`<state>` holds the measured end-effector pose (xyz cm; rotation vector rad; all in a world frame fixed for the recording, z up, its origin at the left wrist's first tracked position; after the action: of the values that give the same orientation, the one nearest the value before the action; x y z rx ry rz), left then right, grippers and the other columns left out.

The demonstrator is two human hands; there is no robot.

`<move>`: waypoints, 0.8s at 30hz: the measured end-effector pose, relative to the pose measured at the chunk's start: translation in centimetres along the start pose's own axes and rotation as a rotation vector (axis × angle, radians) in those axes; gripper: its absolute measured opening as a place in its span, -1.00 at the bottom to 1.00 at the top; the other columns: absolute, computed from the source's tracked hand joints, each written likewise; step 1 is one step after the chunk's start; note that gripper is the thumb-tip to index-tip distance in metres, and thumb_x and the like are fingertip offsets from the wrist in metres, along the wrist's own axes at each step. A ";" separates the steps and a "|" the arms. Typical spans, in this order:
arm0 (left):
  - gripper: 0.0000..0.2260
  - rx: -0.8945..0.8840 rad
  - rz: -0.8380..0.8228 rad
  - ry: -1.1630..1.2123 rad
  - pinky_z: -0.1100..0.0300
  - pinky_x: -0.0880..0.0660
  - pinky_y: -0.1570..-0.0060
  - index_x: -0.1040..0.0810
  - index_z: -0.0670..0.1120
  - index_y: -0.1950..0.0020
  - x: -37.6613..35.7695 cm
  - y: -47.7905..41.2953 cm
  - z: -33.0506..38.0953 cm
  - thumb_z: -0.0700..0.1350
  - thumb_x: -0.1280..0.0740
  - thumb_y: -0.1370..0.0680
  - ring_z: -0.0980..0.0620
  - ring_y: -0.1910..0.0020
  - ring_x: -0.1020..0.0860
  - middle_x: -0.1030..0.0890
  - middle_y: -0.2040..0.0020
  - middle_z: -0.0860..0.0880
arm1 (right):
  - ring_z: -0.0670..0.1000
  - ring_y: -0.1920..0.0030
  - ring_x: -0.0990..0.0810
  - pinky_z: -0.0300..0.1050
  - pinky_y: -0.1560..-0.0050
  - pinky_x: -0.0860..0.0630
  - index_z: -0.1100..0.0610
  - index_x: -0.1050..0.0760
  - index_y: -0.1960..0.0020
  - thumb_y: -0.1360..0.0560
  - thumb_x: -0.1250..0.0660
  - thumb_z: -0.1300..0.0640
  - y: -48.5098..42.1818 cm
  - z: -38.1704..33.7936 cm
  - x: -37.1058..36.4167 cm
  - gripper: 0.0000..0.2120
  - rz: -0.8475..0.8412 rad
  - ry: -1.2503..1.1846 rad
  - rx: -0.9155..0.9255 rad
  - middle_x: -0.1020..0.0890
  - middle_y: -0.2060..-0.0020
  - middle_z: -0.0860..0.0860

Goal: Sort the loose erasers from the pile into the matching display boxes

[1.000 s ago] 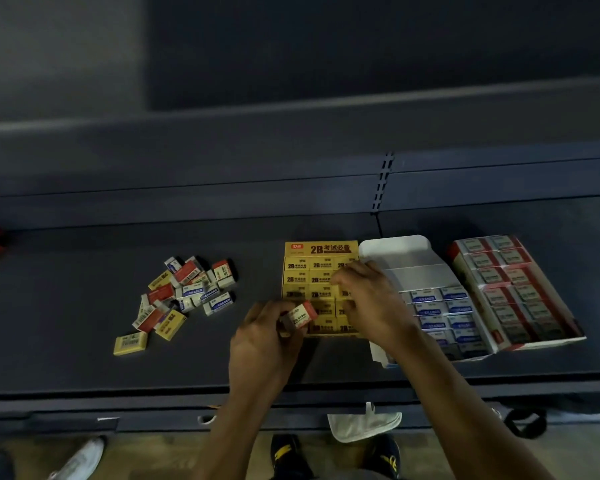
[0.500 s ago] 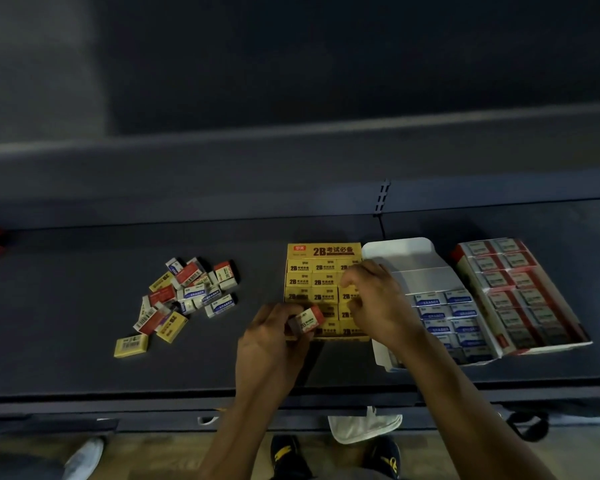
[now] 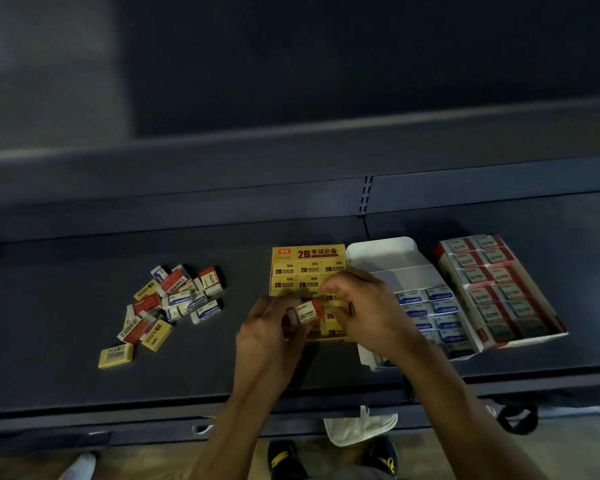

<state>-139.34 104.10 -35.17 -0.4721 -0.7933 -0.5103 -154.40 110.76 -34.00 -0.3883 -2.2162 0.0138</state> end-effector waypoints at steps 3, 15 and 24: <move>-0.73 -0.020 0.008 0.018 0.46 -0.40 0.26 -0.60 -0.03 -0.01 -0.4 -0.2 0.8 -0.17 -0.53 -0.35 0.14 0.22 -0.56 -0.58 0.05 0.01 | 0.03 -0.09 -0.53 -0.02 -0.05 -0.54 0.14 -0.52 -0.11 -0.38 -0.41 0.27 0.7 -0.2 0.3 -0.69 0.011 -0.021 0.034 -0.54 -0.09 0.05; -0.66 -0.158 0.007 0.092 0.48 -0.41 0.17 -0.59 -0.05 -0.09 -2.4 -0.4 5.9 -0.22 -0.53 -0.35 0.15 0.20 -0.53 -0.55 0.08 0.06 | 0.04 -0.06 -0.49 -0.07 0.01 -0.52 0.12 -0.55 -0.10 -0.41 -0.41 0.14 3.7 2.0 4.0 -0.74 0.121 0.052 0.057 -0.52 -0.01 0.01; -0.61 -0.203 0.010 -0.259 0.04 -0.53 0.14 -0.57 -0.10 -0.16 -6.0 -0.3 8.3 -0.14 -0.48 -0.35 -0.13 0.04 -0.54 -0.60 0.00 -0.09 | 0.03 0.10 -0.62 -0.33 0.12 -0.42 0.14 -0.57 -0.05 -0.40 -0.44 0.23 7.0 7.9 10.6 -0.78 0.173 0.210 -0.112 -0.61 0.02 0.05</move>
<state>-147.60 110.16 -34.58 -0.7403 -0.9911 -0.5290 -164.70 121.39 -31.83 -0.6150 -1.9760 -0.0562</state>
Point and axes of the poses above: each hand's wrist, its own y-axis away from the middle knuckle, its own x-axis out of the back of the hand, z = x × y, the point moved 3 cm from there along -y, towards the middle knuckle
